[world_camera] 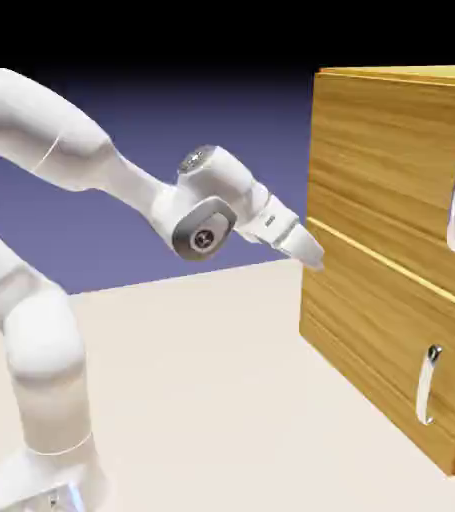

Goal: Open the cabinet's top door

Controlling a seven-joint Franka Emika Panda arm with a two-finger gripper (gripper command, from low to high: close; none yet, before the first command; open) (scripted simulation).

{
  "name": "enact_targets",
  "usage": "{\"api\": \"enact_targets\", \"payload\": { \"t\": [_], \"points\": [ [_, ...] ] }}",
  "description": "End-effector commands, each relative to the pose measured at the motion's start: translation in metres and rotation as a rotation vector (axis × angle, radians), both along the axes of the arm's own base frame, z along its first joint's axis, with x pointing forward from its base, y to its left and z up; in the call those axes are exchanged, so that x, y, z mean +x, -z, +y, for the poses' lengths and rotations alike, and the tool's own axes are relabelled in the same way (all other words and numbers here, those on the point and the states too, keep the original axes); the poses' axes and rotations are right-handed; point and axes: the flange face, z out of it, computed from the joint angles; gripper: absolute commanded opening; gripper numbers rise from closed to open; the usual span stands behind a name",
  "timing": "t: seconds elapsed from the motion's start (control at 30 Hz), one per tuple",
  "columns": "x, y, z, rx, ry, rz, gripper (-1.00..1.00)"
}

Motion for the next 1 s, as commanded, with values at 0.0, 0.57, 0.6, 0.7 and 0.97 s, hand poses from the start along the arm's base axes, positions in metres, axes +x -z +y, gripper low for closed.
{"api": "enact_targets", "payload": {
  "t": [0.0, 0.57, 0.6, 0.7, 0.97],
  "points": [
    [0.001, -0.008, 0.002, -0.037, -0.037, -0.019, 1.00],
    [-0.006, -0.116, 0.005, -0.724, -0.526, -0.330, 1.00],
    [-0.007, -0.121, 0.004, -0.767, -0.546, -0.346, 1.00],
    [-0.009, -0.133, -0.003, -0.898, -0.602, -0.390, 1.00],
    [-0.011, -0.153, -0.028, -1.257, -0.717, -0.477, 1.00]
  ]
}}
